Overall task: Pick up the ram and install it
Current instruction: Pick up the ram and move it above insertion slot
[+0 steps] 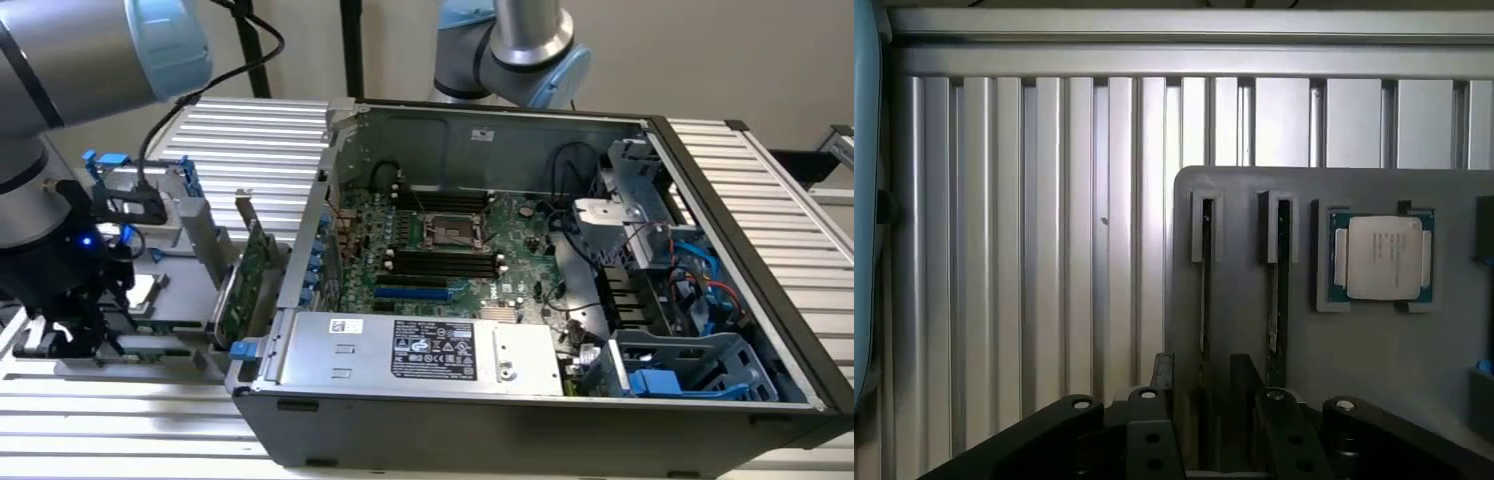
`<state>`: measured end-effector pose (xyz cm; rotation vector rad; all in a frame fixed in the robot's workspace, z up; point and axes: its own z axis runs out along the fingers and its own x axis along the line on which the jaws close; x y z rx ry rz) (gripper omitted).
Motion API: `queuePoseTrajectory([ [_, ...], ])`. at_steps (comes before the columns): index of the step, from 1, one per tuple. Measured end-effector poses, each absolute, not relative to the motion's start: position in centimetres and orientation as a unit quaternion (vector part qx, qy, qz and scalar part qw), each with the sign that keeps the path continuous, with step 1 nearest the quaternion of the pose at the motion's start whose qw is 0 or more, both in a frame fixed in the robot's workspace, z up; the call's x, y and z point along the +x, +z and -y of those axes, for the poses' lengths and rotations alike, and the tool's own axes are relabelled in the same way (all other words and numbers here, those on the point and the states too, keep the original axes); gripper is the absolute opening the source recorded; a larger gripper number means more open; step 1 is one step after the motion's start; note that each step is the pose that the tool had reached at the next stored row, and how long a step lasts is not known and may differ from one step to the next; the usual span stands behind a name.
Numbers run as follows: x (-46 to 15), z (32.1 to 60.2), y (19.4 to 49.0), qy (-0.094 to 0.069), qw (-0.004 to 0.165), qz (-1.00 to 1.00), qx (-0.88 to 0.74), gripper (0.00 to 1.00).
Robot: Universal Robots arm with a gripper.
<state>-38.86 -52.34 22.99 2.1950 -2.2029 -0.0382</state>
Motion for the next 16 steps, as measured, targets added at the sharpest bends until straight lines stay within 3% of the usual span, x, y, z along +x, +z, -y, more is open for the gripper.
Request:
queuePoseTrajectory([
  [16,-38.9,51.6,20.1,-0.012,0.015,0.701,0.713,1.00],
])
